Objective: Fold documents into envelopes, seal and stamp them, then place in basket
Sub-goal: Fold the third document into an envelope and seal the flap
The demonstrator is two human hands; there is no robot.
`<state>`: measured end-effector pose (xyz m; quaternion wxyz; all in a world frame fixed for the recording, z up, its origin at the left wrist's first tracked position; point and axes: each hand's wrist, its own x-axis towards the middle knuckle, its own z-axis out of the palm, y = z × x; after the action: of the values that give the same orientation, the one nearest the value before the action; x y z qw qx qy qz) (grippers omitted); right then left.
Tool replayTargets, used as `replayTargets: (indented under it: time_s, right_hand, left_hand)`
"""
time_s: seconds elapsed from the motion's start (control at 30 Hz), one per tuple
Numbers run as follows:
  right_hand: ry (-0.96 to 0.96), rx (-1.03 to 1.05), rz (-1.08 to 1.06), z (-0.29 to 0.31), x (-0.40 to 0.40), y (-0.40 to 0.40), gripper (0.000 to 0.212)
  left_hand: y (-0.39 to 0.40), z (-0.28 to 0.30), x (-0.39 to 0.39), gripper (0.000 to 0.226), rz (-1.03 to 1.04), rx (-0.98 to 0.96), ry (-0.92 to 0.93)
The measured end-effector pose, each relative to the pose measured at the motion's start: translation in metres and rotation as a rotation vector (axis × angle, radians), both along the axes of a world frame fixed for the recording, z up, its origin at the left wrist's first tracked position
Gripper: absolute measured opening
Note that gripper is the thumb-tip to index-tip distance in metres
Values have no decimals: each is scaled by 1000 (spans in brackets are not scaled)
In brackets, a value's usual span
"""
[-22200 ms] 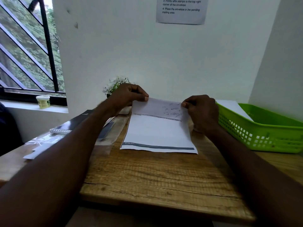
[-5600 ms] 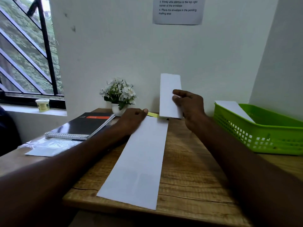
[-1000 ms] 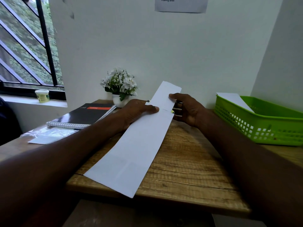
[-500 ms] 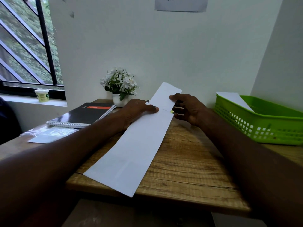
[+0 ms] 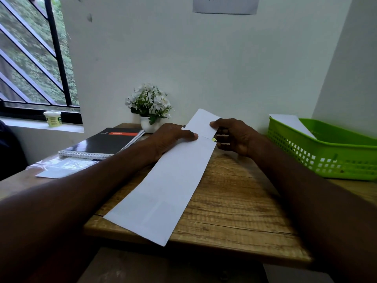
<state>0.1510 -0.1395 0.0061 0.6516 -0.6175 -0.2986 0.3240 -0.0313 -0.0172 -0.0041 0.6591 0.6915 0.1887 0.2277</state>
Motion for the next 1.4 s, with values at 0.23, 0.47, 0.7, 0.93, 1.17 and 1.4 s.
replayTargets:
  time_s: [0.23, 0.47, 0.7, 0.93, 1.17, 1.4]
  right_hand:
    - [3, -3, 32, -1, 1, 0, 25]
    - [-14, -25, 31, 0, 3, 0, 22]
    - [-14, -38, 57, 1, 5, -2, 24]
    - [-45, -87, 90, 1, 4, -1, 23]
    - [-63, -73, 104, 3, 0, -1, 24]
    - [-127, -86, 128, 2, -1, -2, 17]
  left_hand:
    - [2, -1, 1, 10, -18, -12, -15]
    - [6, -2, 3, 18, 18, 52, 12]
    - [7, -3, 4, 18, 11, 58, 20]
    - [8, -2, 4, 22, 7, 79, 45]
    - [7, -2, 4, 18, 13, 72, 33]
    - [8, -2, 5, 23, 10, 62, 36]
